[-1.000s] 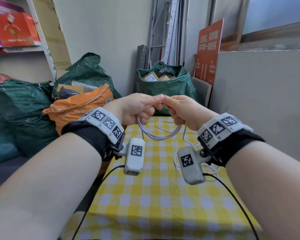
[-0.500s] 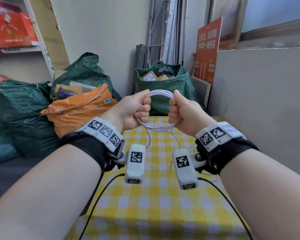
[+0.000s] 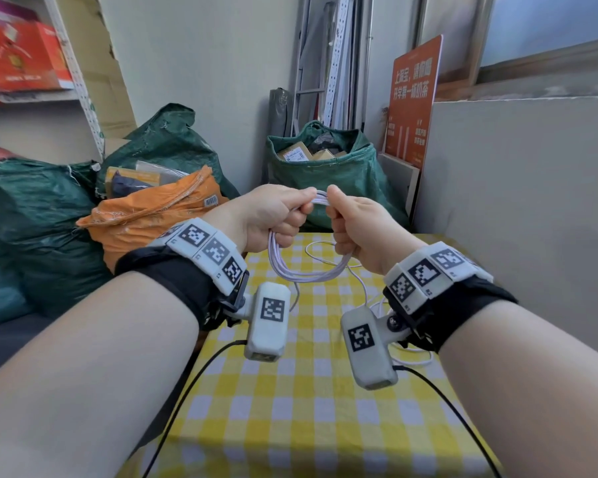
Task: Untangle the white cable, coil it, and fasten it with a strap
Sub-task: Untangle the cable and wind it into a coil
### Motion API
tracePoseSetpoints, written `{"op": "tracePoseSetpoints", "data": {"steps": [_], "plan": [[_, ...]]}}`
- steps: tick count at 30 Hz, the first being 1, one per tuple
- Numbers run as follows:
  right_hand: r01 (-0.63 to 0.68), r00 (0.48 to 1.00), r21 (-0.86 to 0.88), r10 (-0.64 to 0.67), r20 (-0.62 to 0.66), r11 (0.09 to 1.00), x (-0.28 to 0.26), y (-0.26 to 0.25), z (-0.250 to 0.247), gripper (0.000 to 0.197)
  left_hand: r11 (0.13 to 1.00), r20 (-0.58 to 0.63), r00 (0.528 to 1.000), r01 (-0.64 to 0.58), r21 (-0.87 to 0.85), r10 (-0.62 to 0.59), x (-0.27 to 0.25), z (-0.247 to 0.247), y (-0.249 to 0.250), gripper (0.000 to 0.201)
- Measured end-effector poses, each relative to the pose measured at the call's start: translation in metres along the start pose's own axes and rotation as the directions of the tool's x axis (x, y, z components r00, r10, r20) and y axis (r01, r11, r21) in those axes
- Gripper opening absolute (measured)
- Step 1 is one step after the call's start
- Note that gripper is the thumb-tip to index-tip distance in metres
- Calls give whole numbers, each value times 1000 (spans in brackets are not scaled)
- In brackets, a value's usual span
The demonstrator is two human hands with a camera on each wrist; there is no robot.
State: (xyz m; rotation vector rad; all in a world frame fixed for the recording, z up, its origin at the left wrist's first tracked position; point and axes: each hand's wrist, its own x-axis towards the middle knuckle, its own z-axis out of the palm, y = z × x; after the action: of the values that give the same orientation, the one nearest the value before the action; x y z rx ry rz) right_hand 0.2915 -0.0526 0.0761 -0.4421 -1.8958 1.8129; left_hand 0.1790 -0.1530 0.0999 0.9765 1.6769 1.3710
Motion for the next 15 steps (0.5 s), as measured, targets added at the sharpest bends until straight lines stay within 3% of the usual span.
{"op": "tracePoseSetpoints", "data": {"steps": [5,9,12,15], "plan": [[-63,998,91,61,23,994,-1,3,-4,41,978,-110,994,-50,-201,28,4,-1,-4,41],[-47,998,171,54,-38,984,2,2,-3,41,956,-109,994,-61,-287,31,5,1,-9,41],[-11,994,147,27,-106,989,4,1,-3,41,966,-39,998,39,-256,-50,3,1,-15,48],[0,992,153,19,-122,988,3,1,-8,41,962,-13,972,232,-141,-236,1,-7,-28,67]]}}
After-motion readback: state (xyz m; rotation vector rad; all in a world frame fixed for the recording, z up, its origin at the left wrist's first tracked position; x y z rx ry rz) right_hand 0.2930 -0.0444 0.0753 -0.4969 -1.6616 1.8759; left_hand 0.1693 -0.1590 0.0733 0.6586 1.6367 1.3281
